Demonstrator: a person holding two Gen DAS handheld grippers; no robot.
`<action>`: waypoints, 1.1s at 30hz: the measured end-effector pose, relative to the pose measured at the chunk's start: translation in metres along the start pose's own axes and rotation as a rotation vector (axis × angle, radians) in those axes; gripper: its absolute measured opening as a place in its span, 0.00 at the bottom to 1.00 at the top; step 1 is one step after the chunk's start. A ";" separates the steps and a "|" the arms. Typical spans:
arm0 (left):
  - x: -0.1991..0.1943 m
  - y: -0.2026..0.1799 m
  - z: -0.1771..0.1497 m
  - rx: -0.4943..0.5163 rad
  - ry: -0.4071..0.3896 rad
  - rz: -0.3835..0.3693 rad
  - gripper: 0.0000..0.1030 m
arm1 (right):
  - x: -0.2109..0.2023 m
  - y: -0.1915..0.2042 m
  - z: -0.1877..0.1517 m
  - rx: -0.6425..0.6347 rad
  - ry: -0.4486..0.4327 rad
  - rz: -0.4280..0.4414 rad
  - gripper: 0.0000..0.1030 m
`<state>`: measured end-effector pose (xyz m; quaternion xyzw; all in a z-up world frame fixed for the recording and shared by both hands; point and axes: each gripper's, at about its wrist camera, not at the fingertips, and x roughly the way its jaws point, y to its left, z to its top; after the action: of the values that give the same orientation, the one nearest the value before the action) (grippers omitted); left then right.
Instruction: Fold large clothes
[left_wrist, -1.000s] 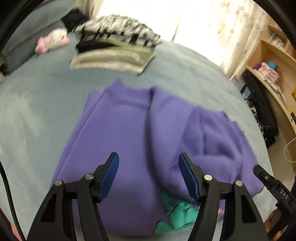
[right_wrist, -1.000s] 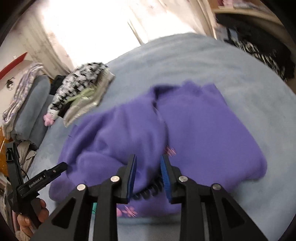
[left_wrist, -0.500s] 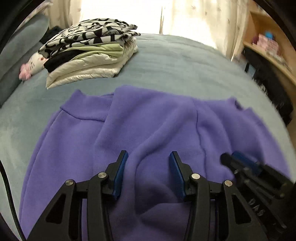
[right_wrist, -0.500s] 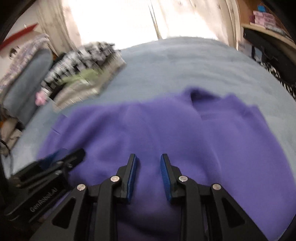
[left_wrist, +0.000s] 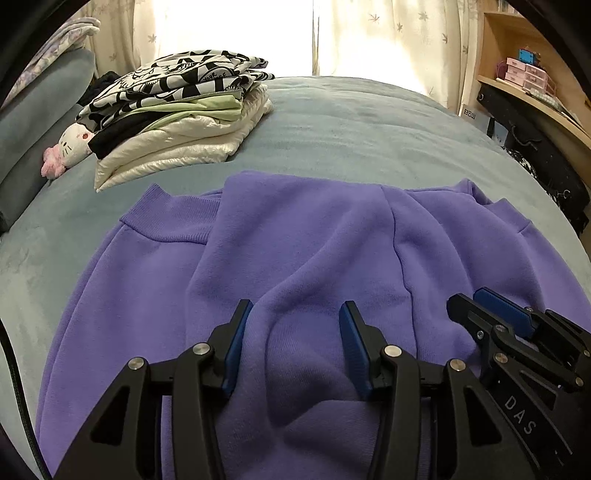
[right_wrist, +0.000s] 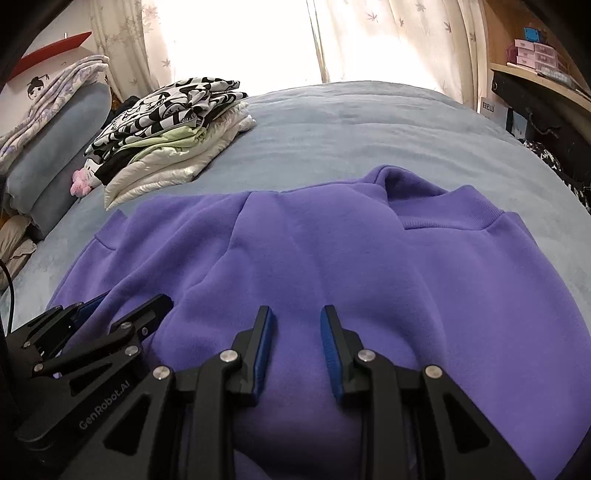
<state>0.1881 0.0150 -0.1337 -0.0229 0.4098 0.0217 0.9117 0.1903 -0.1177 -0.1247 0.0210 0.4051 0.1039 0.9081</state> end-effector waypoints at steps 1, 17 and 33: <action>0.000 0.000 0.000 0.001 0.001 0.001 0.45 | 0.000 0.000 0.000 -0.001 0.000 0.000 0.27; -0.058 0.019 -0.001 -0.098 0.023 -0.073 0.56 | -0.043 0.004 0.012 0.047 0.059 0.016 0.27; -0.157 0.049 -0.033 -0.151 -0.057 -0.104 0.61 | -0.133 0.013 -0.027 0.092 -0.018 0.005 0.27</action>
<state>0.0562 0.0589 -0.0390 -0.1121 0.3789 0.0060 0.9186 0.0814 -0.1338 -0.0440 0.0647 0.4012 0.0875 0.9095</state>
